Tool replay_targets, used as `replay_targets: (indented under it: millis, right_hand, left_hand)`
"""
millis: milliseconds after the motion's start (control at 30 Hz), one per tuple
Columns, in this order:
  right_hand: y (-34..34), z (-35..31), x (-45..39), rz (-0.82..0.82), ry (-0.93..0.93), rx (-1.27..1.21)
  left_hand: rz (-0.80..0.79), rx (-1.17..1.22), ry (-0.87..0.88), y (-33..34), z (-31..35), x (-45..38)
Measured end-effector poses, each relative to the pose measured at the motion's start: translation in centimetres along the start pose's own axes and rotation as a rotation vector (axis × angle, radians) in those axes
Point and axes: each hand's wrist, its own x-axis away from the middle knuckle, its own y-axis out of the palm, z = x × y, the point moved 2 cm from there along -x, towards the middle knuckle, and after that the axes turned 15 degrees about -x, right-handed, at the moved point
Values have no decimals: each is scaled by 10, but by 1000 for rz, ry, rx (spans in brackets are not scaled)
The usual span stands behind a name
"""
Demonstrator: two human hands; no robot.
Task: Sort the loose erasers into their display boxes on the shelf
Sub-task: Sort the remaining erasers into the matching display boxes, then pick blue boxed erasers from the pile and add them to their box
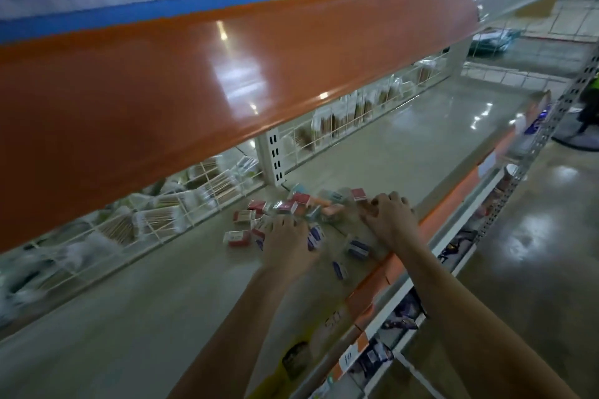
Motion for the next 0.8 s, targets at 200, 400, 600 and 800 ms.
replay_targets:
  millis: [200, 400, 600, 800]
  right_hand:
    - [-3, 16, 0, -13, -125, -154]
    - [-22, 9, 25, -163, -357, -440]
    - [-25, -3, 52, -409, -499, -550]
    - [-12, -31, 86, -662, -561, -627]
  left_hand:
    - [88, 99, -132, -1, 6, 13]
    - [173, 334, -272, -10, 20, 40]
    - [243, 392, -417, -16, 36, 83]
    - [293, 413, -588, -22, 30, 142]
